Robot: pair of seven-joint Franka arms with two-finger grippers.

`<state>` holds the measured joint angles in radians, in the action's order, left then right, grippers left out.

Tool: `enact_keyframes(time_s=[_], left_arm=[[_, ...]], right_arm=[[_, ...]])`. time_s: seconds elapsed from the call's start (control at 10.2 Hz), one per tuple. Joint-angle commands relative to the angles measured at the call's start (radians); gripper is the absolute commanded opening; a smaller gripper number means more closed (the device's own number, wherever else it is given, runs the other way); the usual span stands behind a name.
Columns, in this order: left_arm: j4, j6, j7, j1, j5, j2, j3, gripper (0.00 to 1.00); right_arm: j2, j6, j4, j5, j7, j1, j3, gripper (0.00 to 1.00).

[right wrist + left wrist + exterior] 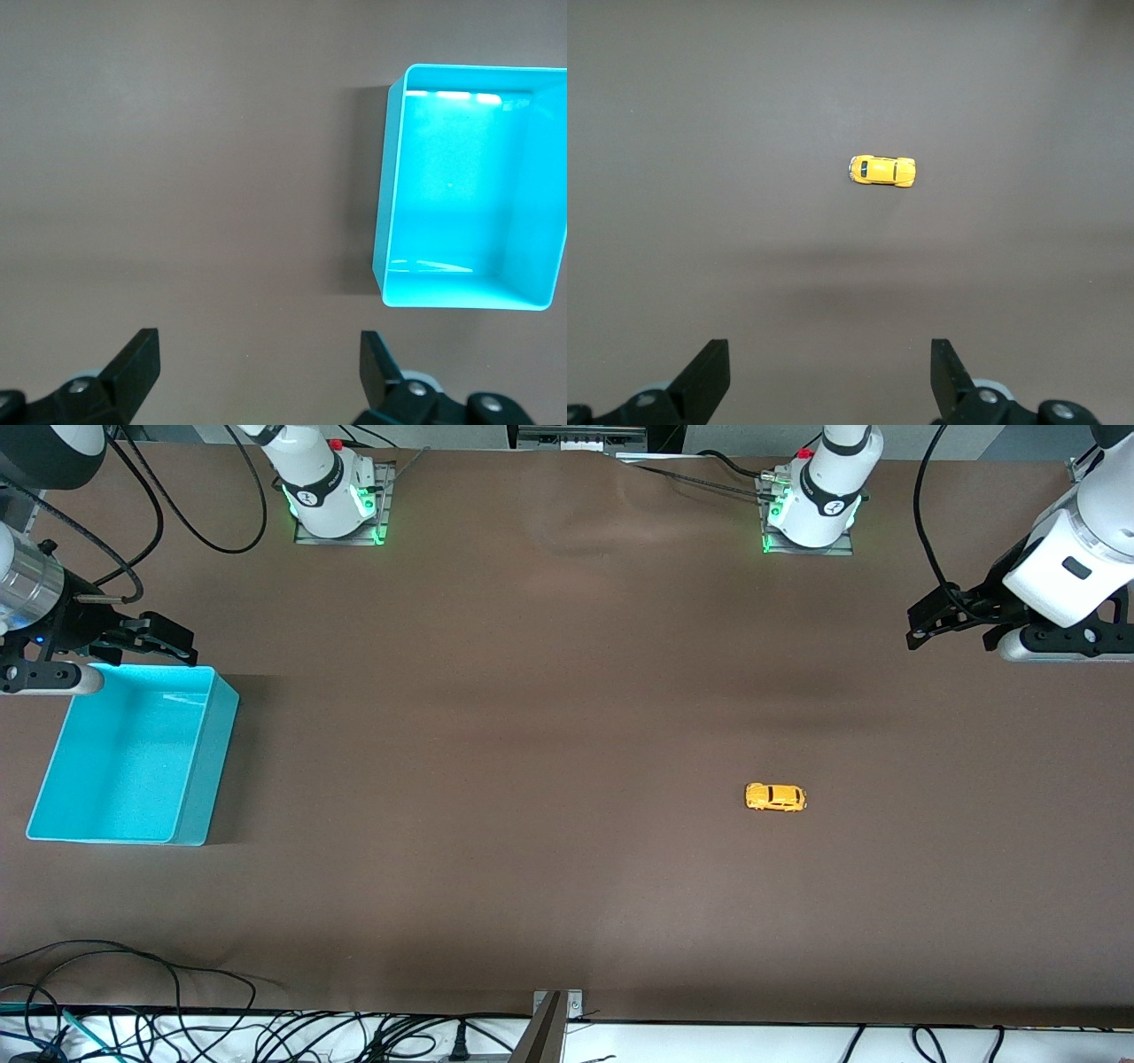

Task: Wind up and store yellow beetle car
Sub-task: 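Move the open left gripper over the yellow beetle car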

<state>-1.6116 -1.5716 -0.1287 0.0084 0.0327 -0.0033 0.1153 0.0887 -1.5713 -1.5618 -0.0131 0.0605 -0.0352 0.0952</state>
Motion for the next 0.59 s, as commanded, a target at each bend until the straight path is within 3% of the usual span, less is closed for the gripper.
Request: enact_keyframes(time_s=[0.0, 0.49], left_arm=[[0.032, 0.021, 0.090, 0.001, 0.003, 0.084, 0.003, 1.00], [0.133, -0.049, 0.516, -0.010, 0.015, 0.308, 0.006, 1.00]], right_arm=[[0.013, 0.004, 0.019, -0.005, -0.011, -0.003, 0.001, 1.00], [0.014, 0.004, 0.020, -0.011, -0.013, -0.005, 0.000, 1.00]])
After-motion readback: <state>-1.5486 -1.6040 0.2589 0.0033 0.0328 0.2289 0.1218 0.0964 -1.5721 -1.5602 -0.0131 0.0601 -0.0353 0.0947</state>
